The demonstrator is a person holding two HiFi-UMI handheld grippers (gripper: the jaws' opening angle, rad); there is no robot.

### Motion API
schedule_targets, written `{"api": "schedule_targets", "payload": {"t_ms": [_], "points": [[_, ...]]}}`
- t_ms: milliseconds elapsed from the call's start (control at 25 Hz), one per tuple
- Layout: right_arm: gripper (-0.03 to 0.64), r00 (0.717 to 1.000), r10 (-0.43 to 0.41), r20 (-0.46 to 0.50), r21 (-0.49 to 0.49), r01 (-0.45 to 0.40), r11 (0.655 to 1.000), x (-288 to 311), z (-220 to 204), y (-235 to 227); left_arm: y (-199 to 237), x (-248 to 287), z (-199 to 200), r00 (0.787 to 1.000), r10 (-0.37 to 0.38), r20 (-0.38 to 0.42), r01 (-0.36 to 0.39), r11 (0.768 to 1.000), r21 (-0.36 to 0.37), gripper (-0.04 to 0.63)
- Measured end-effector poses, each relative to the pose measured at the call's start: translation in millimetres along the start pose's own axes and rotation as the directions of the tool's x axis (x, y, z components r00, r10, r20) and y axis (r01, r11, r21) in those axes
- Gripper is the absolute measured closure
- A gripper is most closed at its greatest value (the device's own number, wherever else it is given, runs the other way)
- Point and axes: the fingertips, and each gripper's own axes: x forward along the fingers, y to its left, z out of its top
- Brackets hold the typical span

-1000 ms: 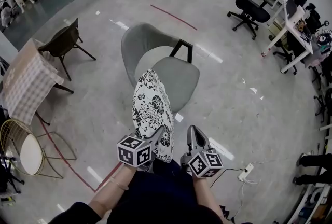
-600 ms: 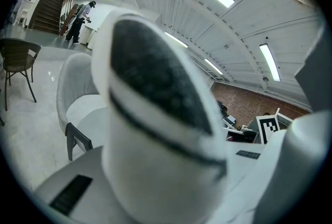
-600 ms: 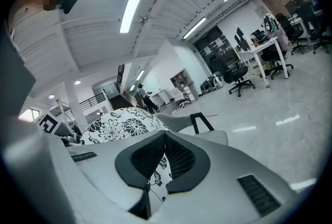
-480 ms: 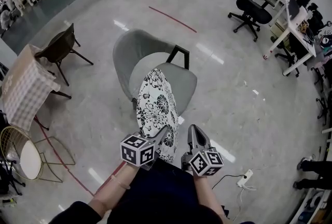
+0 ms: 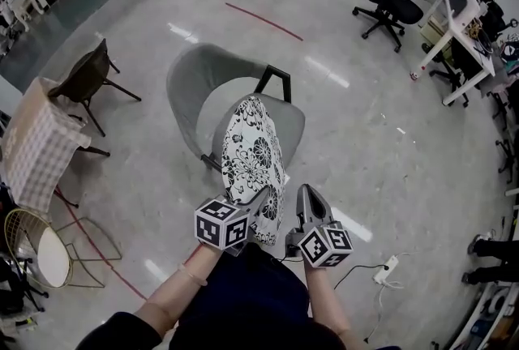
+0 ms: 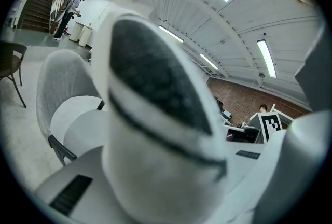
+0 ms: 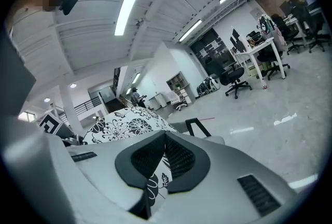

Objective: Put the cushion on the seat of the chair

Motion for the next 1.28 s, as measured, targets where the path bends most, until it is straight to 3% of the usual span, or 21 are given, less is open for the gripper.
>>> {"api": "schedule_targets", "payload": {"t_ms": [600,1280], "points": [[0.606,0.996,-0.092,0.001,0.011,0.092,0.996,58,14,-29,27,85,30,0.98,-0.132,-0.145,0.142,0.988,0.056,0.571],[0.606,0.981,-0.195,-0.01,0.021,0.195,0.98,127,12,-85,86,176,22,0.939,-0.198,-0.282,0.209,0.978,0.009,0.571]]}}
